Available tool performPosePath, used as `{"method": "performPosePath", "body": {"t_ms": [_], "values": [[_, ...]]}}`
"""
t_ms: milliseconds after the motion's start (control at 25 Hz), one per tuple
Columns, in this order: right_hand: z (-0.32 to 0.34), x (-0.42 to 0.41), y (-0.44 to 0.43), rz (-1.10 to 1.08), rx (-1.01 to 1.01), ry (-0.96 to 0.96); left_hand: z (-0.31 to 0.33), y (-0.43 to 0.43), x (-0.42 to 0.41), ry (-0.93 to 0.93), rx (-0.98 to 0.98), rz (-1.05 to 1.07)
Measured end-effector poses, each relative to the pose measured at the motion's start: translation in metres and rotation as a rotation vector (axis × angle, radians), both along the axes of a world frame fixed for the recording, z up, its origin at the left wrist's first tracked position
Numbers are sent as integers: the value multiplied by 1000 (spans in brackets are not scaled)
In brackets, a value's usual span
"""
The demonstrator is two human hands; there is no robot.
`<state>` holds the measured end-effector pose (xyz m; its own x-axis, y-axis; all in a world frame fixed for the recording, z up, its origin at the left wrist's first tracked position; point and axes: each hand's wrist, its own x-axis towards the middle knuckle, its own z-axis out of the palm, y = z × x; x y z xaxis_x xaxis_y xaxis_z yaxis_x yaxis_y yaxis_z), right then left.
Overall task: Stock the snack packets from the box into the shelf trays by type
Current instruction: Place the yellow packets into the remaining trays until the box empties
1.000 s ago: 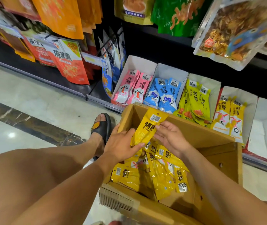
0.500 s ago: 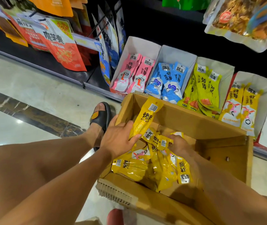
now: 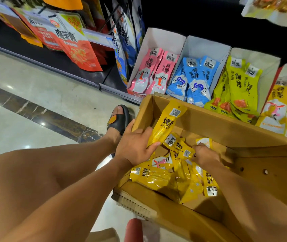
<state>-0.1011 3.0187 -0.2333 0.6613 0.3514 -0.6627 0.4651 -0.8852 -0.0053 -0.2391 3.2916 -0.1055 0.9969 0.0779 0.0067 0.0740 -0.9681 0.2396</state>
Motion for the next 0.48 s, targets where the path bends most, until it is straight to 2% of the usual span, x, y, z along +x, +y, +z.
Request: {"method": "performPosePath", "body": {"t_ms": [160, 360, 480], "values": [[44, 11, -12, -84, 127, -7, 10, -2, -2, 76, 16, 20], [130, 17, -21, -281, 452, 21, 20, -2, -1, 164, 2, 8], [193, 20, -21, -354, 695, -39, 25, -4, 5, 281, -129, 54]]}}
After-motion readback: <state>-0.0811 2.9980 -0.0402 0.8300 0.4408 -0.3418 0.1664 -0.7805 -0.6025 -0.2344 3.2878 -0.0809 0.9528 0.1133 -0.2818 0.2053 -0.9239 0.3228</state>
